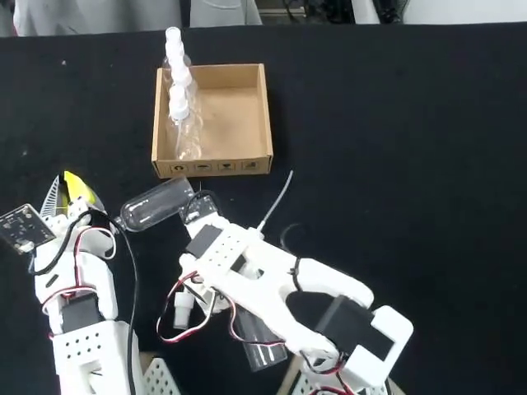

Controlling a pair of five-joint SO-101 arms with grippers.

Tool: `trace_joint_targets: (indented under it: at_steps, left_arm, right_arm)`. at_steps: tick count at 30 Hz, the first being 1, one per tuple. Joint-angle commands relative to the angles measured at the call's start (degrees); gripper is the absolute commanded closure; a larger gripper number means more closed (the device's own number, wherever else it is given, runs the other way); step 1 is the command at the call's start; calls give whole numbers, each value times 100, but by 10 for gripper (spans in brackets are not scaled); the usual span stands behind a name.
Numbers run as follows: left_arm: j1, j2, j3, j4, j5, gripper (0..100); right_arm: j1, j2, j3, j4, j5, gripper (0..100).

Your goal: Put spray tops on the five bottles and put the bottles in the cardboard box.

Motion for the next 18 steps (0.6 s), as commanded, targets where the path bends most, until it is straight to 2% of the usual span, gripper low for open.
trace_joint_targets:
  at_steps: [1, 6, 13, 18]
  left_arm:
    - [-22, -18, 127, 18, -44, 959]
    - [-22, -18, 127, 18, -44, 959]
    - [-22, -18, 127, 18, -44, 959]
    - [-22, -18, 127, 18, -44, 959]
  right_arm:
    - [-44, -66, -22, 70, 88, 830]
    - [-44, -66, -31, 70, 176, 877]
    - [-35, -110, -48, 88, 949, 877]
    - [-35, -84, -154, 62, 1767, 877]
